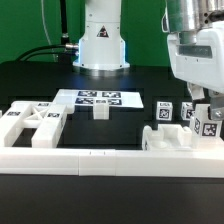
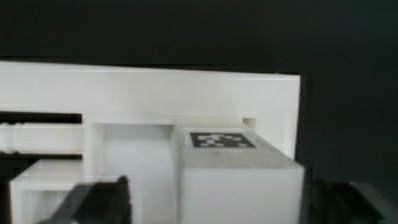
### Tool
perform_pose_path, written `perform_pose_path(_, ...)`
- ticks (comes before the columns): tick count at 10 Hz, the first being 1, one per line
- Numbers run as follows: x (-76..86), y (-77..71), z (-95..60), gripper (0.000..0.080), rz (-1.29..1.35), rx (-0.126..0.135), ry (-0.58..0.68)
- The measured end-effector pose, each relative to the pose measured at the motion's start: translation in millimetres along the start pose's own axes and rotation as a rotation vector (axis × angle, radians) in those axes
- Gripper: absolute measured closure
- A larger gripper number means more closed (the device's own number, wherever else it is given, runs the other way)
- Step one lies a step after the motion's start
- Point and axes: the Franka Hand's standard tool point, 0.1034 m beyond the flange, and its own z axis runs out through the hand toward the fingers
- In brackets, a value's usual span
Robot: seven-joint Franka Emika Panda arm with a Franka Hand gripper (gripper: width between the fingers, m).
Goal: Assemble chair
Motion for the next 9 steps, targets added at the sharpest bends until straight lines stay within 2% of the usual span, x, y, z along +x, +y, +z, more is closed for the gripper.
perform_pose_path(1, -0.8, 0.3, -0.7, 0.0187, -0.017, -0.014, -0.005)
perform_pose_path(3, -0.3, 0.5, -0.1, 0.0156, -0.199, -0.014, -0.005)
perform_pose_path(5, -0.5, 1.3, 0.5, 0.0151, -0.367, -0.021, -0.003)
perform_pose_path(7, -4.0, 2.1, 1.0, 0.0151, -0.616, -0.064, 0.020)
perform_pose_path(9, -4.0, -0.9, 1.2, 0.0151, -0.864, -0.075, 0.031)
